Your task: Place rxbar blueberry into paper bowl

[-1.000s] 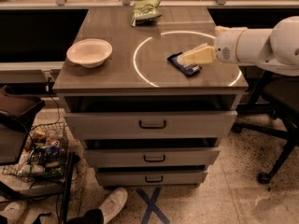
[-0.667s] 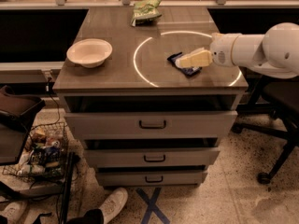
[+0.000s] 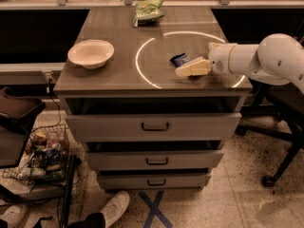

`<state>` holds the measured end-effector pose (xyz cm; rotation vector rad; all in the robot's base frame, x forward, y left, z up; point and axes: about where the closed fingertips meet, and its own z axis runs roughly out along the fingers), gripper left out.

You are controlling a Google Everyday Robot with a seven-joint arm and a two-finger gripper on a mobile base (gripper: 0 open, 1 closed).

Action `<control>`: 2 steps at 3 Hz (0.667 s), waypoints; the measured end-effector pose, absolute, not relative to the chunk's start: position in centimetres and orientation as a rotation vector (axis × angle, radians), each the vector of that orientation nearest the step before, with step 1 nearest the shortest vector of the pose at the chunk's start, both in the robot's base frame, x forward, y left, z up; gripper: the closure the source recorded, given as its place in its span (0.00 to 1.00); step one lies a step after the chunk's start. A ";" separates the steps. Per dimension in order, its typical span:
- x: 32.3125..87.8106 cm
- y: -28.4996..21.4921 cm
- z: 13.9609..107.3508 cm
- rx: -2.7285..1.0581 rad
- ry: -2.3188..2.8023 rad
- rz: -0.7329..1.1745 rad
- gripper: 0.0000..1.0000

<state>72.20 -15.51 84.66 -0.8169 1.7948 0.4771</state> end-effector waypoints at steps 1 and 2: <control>72.2 -14.7 83.5 -0.856 1.822 0.494 0.00; 72.1 -13.9 82.7 -0.910 1.845 0.497 0.03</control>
Offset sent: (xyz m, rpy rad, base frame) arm -0.0006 0.0137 -0.0203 -0.0683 0.0660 0.0687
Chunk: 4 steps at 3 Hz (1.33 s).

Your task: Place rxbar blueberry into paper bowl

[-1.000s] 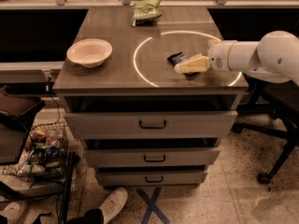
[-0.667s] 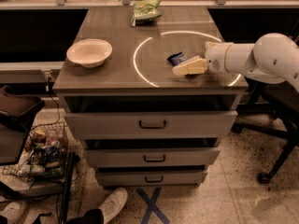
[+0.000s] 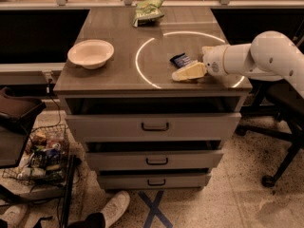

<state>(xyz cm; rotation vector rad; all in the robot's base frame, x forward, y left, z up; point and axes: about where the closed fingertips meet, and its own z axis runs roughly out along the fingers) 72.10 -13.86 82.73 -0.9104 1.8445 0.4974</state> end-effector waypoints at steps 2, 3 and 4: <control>71.9 -13.3 82.4 -0.954 1.859 0.494 0.49; 71.9 -13.3 82.8 -0.954 1.859 0.494 0.72; 71.9 -13.3 82.9 -0.954 1.859 0.494 0.95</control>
Offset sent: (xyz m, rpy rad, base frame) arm -0.0023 0.0056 -0.0055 -0.0285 0.0127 0.0243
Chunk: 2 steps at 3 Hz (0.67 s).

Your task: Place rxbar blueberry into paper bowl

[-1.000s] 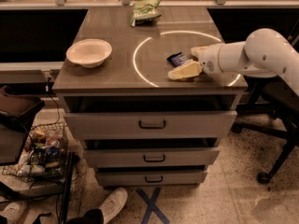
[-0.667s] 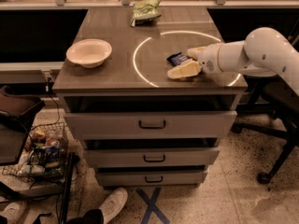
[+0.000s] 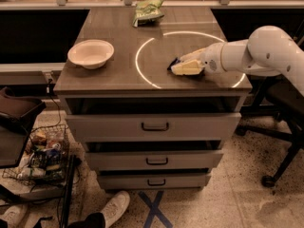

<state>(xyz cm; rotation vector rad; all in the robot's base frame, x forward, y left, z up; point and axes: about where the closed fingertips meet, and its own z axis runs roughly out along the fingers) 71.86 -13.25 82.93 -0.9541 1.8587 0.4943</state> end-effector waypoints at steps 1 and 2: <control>71.9 -13.2 83.1 -0.954 1.859 0.495 1.00; 71.9 -12.6 84.1 -0.967 1.844 0.499 1.00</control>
Offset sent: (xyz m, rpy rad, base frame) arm 0.0000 0.0001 0.0021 0.0000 0.0001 0.0001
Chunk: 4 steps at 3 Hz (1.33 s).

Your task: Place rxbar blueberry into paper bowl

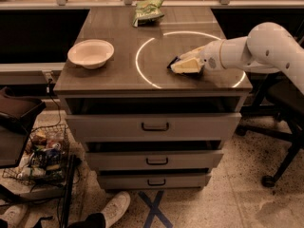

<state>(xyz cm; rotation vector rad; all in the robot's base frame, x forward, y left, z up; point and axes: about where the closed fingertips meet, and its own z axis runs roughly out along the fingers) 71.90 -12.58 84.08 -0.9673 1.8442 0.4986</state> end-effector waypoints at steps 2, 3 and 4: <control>73.7 -8.7 94.6 -1.110 1.681 0.444 1.00; 75.1 -3.8 99.7 -1.232 1.573 0.440 1.00; 75.6 5.1 103.0 -1.423 1.456 0.458 1.00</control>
Offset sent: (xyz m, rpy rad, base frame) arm 0.0395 0.0733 0.2065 -0.0858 -0.2975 0.2058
